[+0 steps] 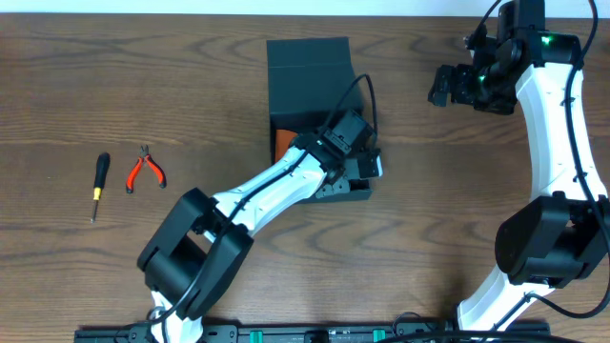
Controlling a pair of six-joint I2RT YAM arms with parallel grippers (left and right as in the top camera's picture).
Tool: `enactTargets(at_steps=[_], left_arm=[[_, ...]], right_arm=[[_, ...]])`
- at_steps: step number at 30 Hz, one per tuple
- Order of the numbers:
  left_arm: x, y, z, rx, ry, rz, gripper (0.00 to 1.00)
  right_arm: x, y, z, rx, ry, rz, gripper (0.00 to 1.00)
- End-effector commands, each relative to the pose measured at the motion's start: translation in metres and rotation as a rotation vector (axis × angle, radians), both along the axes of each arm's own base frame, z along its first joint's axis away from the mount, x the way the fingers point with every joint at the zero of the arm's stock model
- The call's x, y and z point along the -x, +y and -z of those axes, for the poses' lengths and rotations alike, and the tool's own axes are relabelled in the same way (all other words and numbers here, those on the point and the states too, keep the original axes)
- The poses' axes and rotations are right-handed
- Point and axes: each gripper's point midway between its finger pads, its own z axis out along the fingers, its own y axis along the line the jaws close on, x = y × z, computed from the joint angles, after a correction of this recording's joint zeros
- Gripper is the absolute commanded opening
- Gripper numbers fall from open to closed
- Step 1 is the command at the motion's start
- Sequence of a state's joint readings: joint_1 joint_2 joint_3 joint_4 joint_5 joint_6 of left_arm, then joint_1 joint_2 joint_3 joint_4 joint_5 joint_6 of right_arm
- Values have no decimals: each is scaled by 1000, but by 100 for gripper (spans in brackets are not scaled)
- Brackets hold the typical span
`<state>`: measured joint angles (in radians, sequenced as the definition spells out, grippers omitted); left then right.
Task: Pack container
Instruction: 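Carry the hammer with the left gripper and lower it into the box, then move the left gripper to the red pliers and grasp them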
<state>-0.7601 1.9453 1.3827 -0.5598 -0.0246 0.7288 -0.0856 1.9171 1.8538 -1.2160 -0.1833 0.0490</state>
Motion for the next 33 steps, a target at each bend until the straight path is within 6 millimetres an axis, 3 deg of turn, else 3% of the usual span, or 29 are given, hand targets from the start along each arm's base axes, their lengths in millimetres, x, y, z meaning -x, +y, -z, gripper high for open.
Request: enactTargets(at_steps=[1, 4, 8, 12, 16, 25, 29, 33], left_arm=[[-33, 12, -69, 43, -203, -174, 56], [-52, 37, -120, 84, -339, -333, 61], [-59, 85, -169, 182, -393, -545, 67], [-59, 162, -180, 184, -360, -803, 68], [-54, 231, -153, 141, -212, -1005, 68], [-39, 329, -67, 89, 101, -1359, 59], [-29, 356, -35, 62, 196, -1558, 59], [-22, 357, -7, 75, 307, -1669, 54]], right_arm=[[2, 1, 2, 0, 9, -6, 99], [2, 1, 2, 0, 9, -6, 99], [2, 1, 2, 0, 9, -6, 99], [2, 1, 2, 0, 9, -6, 99], [1, 1, 2, 1, 5, -6, 99], [-3, 0, 1, 2, -12, -6, 99], [-3, 0, 1, 2, -13, -6, 99], [-5, 0, 0, 3, -22, -6, 99]])
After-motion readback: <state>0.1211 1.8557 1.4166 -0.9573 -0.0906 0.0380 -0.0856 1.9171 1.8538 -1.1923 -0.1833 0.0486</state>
